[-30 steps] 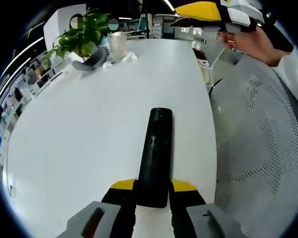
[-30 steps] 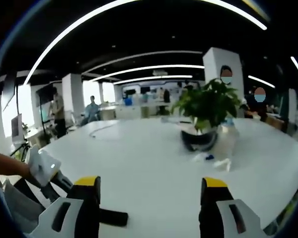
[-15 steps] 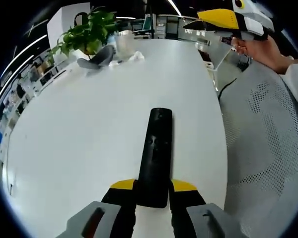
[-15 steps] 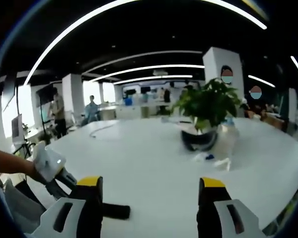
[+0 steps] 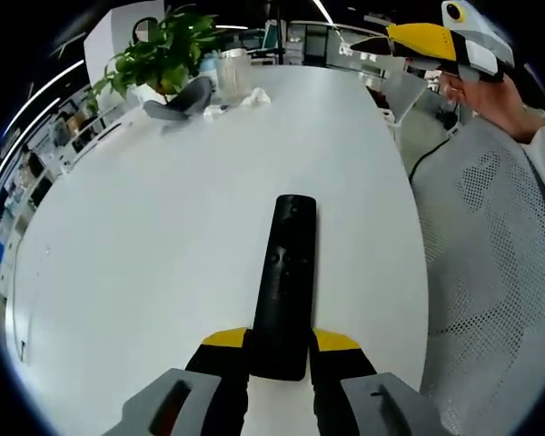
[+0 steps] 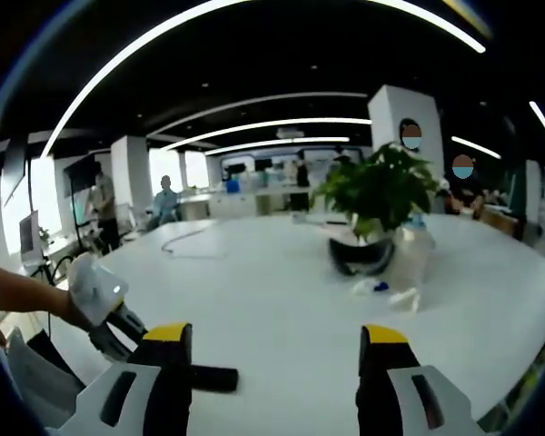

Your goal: Press the specified remote control buttons in sequence, fully releasing each button before pressing the next.

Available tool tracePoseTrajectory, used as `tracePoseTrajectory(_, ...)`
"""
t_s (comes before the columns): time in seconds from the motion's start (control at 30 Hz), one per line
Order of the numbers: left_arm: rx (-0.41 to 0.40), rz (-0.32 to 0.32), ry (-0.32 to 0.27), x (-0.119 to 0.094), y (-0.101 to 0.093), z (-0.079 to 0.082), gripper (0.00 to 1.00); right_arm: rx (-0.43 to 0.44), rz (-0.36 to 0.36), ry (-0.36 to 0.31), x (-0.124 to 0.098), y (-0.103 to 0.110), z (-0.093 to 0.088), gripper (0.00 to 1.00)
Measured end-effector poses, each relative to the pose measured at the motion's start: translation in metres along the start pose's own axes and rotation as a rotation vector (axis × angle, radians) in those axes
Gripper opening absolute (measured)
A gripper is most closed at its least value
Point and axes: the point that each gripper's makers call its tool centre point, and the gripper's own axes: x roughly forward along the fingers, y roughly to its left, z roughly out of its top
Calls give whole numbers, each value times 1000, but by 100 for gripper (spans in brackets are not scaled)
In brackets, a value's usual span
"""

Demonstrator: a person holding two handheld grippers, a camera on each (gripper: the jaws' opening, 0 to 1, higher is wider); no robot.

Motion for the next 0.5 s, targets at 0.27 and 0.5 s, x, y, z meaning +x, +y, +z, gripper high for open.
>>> tracePoseTrajectory(0.27, -10, 4, 9, 1, 12, 2, 25, -6, 2, 8, 1, 0, -1, 73)
tracePoseTrajectory(0.5, -14, 8, 8, 2, 22, 3, 25, -14, 1, 17, 2, 1, -3, 71)
